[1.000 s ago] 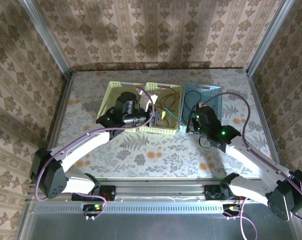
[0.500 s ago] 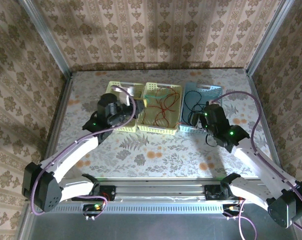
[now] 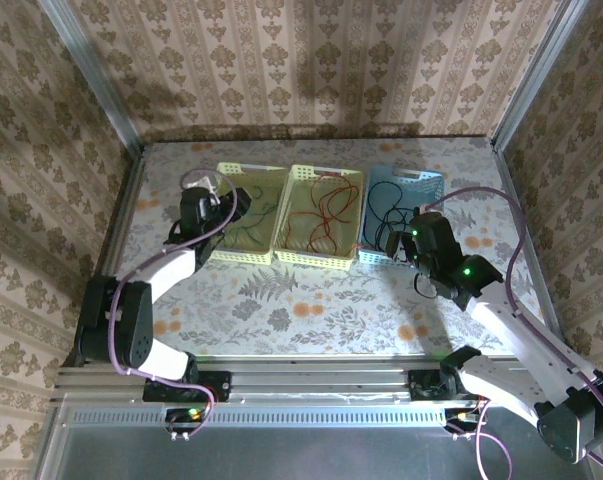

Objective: Untangle the cables

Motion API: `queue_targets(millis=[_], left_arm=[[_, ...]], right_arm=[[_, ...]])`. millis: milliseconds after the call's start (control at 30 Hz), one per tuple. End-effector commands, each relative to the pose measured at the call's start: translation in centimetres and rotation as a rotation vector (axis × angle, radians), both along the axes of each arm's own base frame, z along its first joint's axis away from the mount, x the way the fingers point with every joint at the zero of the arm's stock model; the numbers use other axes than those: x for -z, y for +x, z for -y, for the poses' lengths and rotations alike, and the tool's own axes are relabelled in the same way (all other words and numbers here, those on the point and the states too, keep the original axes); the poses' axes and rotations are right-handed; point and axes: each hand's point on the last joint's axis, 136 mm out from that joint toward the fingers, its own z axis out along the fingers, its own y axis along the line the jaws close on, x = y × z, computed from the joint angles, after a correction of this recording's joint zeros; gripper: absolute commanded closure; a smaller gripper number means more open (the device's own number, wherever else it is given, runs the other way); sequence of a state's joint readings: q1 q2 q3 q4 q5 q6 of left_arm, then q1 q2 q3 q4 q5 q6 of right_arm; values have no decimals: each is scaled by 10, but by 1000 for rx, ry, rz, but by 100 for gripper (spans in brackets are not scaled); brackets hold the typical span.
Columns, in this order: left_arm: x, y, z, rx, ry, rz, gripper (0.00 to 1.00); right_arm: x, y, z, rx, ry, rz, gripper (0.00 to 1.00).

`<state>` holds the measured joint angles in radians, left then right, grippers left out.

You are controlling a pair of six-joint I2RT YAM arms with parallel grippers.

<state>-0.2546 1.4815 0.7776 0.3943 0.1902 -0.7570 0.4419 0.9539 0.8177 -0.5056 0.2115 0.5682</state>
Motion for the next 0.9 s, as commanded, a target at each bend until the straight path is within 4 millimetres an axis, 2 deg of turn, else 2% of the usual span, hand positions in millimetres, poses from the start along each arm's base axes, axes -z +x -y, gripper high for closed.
queue_targets(millis=[0,33,133,200,333,433,467,533,567,633,700,800,867], left_arm=[[-16,4,6,13,-3,-14,7],[-20,1,4,1,22,-11,0],[-43,-12,-8,-64,134,8,0],[-54,-24,-26,-154,255,-1,0],[-54,-67,-92,-431,473,-114,0],[-51,-106,-137,-600,648,-163,0],[-50,-117,-148,-636,695,-172,0],[-49,-139,-170,-702,797,-188,0],[-48,-146,-179,-726,839,-192,0],[-45,-158,-194,-774,929,-191,0],[-46,-167,-205,-837,1009,-171,0],[-48,-169,-212,-898,1166,-111,0],[-40,-166,-213,-888,1242,-115,0]], right_arm=[[2,-7,1,-27,-19,-10,54],[2,-7,2,-28,-19,-9,54],[5,-9,4,-20,-25,-18,54],[8,-12,10,2,-47,-31,54],[7,-15,44,121,-151,-15,53],[-4,-17,77,231,-269,45,45],[-9,-17,89,279,-316,80,40],[-17,-14,104,314,-406,164,17],[-17,-10,108,316,-454,206,2],[-4,-4,112,308,-516,268,0],[14,1,113,317,-500,304,0],[32,15,111,329,-508,339,0],[45,21,123,409,-567,309,0]])
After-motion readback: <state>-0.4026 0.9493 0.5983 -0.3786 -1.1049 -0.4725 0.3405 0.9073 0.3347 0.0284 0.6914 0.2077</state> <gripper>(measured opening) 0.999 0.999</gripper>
